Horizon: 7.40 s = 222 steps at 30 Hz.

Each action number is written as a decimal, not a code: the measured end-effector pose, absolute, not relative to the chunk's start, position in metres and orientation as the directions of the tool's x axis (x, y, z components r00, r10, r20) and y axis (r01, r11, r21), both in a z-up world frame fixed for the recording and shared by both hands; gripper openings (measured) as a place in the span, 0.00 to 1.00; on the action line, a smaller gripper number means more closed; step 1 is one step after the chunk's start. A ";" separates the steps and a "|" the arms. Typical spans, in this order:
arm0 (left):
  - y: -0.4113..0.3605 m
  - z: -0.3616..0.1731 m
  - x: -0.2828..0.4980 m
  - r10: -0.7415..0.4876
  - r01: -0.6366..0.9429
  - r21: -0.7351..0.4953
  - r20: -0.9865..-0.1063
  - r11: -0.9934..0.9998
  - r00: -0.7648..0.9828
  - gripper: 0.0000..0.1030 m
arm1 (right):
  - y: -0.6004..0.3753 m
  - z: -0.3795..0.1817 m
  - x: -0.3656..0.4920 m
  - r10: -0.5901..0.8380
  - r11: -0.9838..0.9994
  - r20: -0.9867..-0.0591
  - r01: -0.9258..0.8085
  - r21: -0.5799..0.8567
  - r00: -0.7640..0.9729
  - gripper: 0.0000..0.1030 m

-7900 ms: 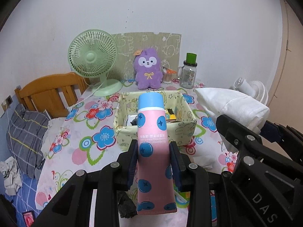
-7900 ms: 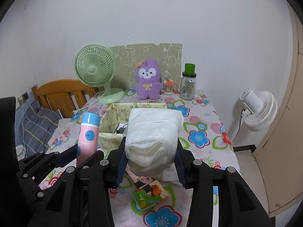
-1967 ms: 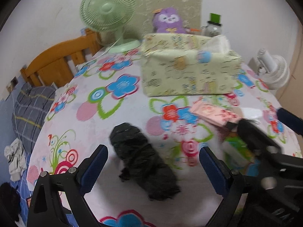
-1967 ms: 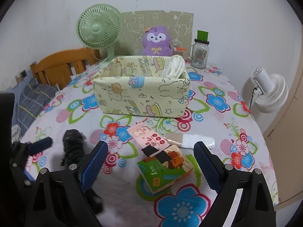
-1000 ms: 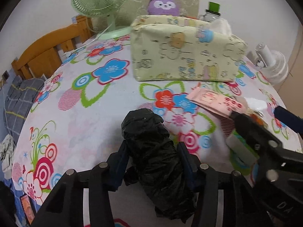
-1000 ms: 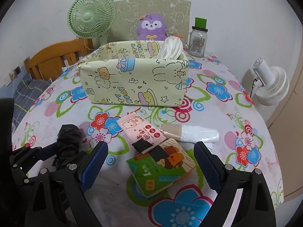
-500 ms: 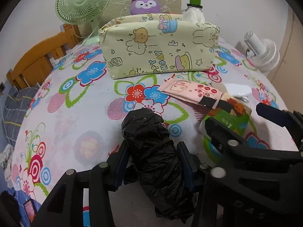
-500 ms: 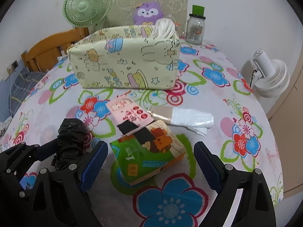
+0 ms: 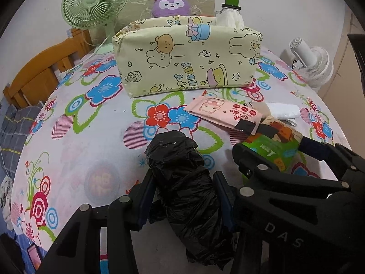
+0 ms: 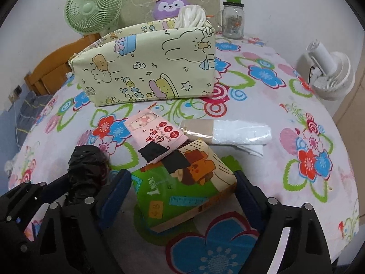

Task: Organize soft objects
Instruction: 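Grasp the green tissue pack with the right tool while the left tool holds the bag, then carry the black bag with the left tool while the right tool carries the tissue pack over the box, then lower the bag and tissue pack into the fabric box and open both tools, then withdraw both tools up and away from the fabric box, then move the left tool to the pink wipes packet while the right tool reaches the white roll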

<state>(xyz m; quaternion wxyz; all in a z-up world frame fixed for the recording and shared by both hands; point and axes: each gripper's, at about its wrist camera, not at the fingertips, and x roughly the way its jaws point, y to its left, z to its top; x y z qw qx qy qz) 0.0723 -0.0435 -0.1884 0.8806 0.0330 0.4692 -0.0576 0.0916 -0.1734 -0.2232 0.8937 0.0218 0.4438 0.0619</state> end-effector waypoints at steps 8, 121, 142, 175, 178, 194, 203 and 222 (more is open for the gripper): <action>-0.043 -0.176 0.070 -0.100 0.146 -0.019 -0.814 0.989 0.572 0.50 | -0.175 -0.208 0.086 0.110 0.994 -0.771 -0.068 0.087 0.627 0.84; -0.038 -0.076 0.247 -0.066 0.105 0.009 -0.722 0.994 0.688 0.86 | -0.151 -0.090 0.257 0.153 0.985 -0.667 -0.170 0.040 0.729 0.89; -0.056 -0.049 0.175 -0.073 0.130 0.032 -0.687 0.991 0.723 0.88 | -0.171 -0.063 0.177 0.123 0.990 -0.621 -0.137 0.026 0.774 0.91; -0.084 -0.044 0.084 -0.098 0.156 0.028 -0.665 0.987 0.740 0.90 | -0.198 -0.058 0.081 0.114 0.992 -0.582 -0.121 0.027 0.805 0.91; -0.086 -0.045 0.078 -0.098 0.153 0.024 -0.665 0.988 0.741 0.90 | -0.201 -0.060 0.075 0.113 0.992 -0.581 -0.123 0.023 0.806 0.91; -0.098 -0.072 0.056 -0.140 0.186 -0.004 -0.680 0.983 0.720 0.90 | -0.213 -0.085 0.049 0.095 0.994 -0.592 -0.111 0.010 0.801 0.91; -0.100 -0.108 0.065 -0.135 0.188 -0.002 -0.704 0.982 0.697 0.90 | -0.213 -0.122 0.058 0.091 0.994 -0.619 -0.109 0.010 0.780 0.91; -0.095 -0.172 0.101 -0.101 0.153 -0.010 -0.792 0.988 0.602 0.90 | -0.213 -0.185 0.098 0.113 0.993 -0.706 -0.108 0.052 0.699 0.91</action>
